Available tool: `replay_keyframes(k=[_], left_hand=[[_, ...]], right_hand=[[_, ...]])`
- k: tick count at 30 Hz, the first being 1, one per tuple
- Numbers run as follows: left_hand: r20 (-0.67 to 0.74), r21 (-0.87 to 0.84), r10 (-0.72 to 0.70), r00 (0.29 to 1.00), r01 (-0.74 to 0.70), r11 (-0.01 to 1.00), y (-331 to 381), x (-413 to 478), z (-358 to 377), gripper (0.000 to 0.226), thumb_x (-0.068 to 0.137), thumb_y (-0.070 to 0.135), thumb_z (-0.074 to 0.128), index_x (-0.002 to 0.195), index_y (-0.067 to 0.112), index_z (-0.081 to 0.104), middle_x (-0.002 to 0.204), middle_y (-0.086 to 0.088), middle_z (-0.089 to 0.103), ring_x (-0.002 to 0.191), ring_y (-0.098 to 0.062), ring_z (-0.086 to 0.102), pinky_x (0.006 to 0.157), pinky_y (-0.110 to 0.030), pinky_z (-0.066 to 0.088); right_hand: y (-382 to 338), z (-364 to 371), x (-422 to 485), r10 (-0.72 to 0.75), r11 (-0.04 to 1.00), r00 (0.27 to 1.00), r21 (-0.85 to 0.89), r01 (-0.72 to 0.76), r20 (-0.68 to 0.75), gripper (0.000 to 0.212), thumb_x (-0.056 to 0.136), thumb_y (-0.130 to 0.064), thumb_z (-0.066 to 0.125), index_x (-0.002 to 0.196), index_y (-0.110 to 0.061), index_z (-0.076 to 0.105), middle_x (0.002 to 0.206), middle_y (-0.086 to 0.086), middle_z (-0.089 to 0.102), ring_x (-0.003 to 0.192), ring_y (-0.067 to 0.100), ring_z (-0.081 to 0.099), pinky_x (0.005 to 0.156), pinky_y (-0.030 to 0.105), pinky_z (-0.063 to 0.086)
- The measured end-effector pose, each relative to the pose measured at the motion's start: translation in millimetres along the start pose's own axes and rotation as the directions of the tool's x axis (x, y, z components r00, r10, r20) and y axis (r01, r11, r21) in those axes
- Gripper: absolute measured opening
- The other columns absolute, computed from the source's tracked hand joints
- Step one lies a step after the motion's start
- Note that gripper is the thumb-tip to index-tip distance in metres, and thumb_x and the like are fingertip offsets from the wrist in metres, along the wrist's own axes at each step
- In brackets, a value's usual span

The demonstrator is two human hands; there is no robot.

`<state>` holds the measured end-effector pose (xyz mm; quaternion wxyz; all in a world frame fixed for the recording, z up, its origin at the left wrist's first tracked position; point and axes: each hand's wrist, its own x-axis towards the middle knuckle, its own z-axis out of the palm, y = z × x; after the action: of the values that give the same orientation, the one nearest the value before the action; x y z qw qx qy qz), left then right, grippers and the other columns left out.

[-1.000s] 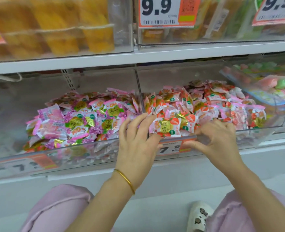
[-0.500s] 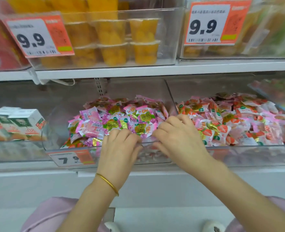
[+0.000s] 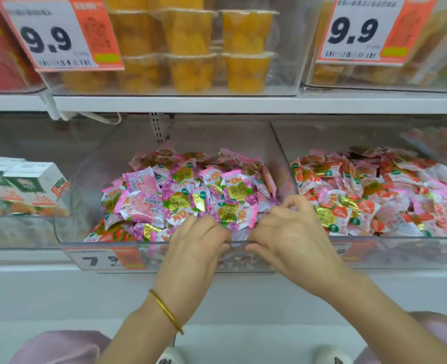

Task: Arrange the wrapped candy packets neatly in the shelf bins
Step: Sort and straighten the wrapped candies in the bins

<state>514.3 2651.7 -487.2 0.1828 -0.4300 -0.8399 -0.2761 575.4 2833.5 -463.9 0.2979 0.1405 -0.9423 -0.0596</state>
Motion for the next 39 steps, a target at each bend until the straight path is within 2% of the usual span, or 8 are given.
replay_keyframes(k=[7, 11, 15, 18, 22, 25, 30, 39], left_hand=[[0.064, -0.082, -0.049, 0.997, 0.054, 0.995, 0, 4, -9, 0.021, 0.082, 0.038, 0.046, 0.079, 0.025, 0.061, 0.077, 0.016, 0.051, 0.076, -0.010, 0.045, 0.070, -0.021, 0.033], [-0.019, -0.089, -0.037, 0.999, 0.035, 0.995, 27, 37, -17, 0.022, 0.083, 0.041, 0.047, 0.087, 0.026, 0.063, 0.087, 0.018, 0.055, 0.086, -0.008, 0.047, 0.081, -0.015, 0.031], [0.020, 0.010, 0.055, 0.998, -0.055, 0.998, 57, 94, 3, 0.031, 0.082, 0.039, 0.043, 0.088, 0.023, 0.068, 0.100, 0.008, 0.064, 0.099, -0.020, 0.056, 0.088, -0.034, 0.043], [0.082, 0.084, 0.039, 0.996, -0.046, 0.995, 69, 125, 24, 0.038, 0.080, 0.041, 0.038, 0.085, 0.024, 0.071, 0.102, 0.008, 0.066, 0.103, -0.019, 0.056, 0.087, -0.037, 0.043], [0.089, 0.035, -0.008, 0.996, 0.004, 0.999, 69, 136, 50, 0.041, 0.079, 0.037, 0.034, 0.082, 0.021, 0.072, 0.103, 0.008, 0.065, 0.107, -0.017, 0.050, 0.091, -0.037, 0.041], [0.031, -0.009, -0.031, 0.999, 0.031, 0.999, 63, 134, 59, 0.038, 0.080, 0.033, 0.039, 0.078, 0.018, 0.074, 0.097, 0.003, 0.065, 0.106, -0.014, 0.043, 0.092, -0.036, 0.043], [0.035, 0.042, -0.007, 0.999, 0.006, 0.999, 64, 135, 61, 0.038, 0.079, 0.038, 0.042, 0.079, 0.017, 0.074, 0.098, 0.000, 0.066, 0.109, -0.018, 0.044, 0.094, -0.037, 0.043], [0.101, 0.209, 0.018, 0.995, -0.039, 0.977, 72, 132, 64, 0.042, 0.071, 0.050, 0.041, 0.071, 0.024, 0.074, 0.098, 0.001, 0.066, 0.111, -0.023, 0.041, 0.082, -0.042, 0.049]], right_hand=[[2, -11, 1, -0.020, 0.995, 0.997, 0.101, 0.012, 0.080, 0.031, 0.082, -0.044, 0.051, 0.063, -0.024, 0.066, 0.061, -0.010, 0.059, 0.067, 0.016, 0.054, 0.072, 0.031, 0.035], [39, -36, -5, 0.320, 0.918, 0.947, 0.260, -0.300, -0.038, 0.020, 0.087, -0.038, 0.054, 0.085, -0.025, 0.069, 0.083, -0.009, 0.065, 0.084, 0.018, 0.056, 0.076, 0.034, 0.041], [103, -38, -1, 0.609, 0.771, 0.783, 0.133, -0.622, 0.130, 0.027, 0.092, -0.027, 0.053, 0.117, -0.021, 0.063, 0.114, 0.002, 0.060, 0.108, 0.025, 0.051, 0.091, 0.035, 0.040], [136, -17, 33, 0.567, 0.801, 0.757, -0.002, -0.599, 0.324, 0.044, 0.093, -0.046, 0.044, 0.133, -0.028, 0.048, 0.135, 0.005, 0.050, 0.123, 0.031, 0.044, 0.100, 0.041, 0.039], [151, 22, 62, 0.398, 0.856, 0.590, -0.054, -0.514, 0.703, 0.054, 0.089, -0.065, 0.026, 0.136, -0.040, 0.039, 0.149, 0.002, 0.034, 0.132, 0.031, 0.035, 0.107, 0.049, 0.030], [154, 21, 48, 0.359, 0.867, 0.620, -0.004, -0.498, 0.698, 0.051, 0.089, -0.063, 0.023, 0.125, -0.039, 0.050, 0.134, -0.001, 0.054, 0.116, 0.023, 0.053, 0.091, 0.037, 0.044], [146, -4, 15, 0.425, 0.871, 0.598, -0.127, -0.475, 0.680, 0.046, 0.093, -0.057, 0.025, 0.135, -0.043, 0.038, 0.140, -0.002, 0.047, 0.123, 0.036, 0.040, 0.096, 0.043, 0.036], [138, -11, 7, 0.392, 0.872, 0.656, -0.032, -0.489, 0.645, 0.045, 0.098, -0.051, 0.021, 0.138, -0.039, 0.038, 0.137, -0.005, 0.051, 0.118, 0.025, 0.039, 0.094, 0.042, 0.028]])
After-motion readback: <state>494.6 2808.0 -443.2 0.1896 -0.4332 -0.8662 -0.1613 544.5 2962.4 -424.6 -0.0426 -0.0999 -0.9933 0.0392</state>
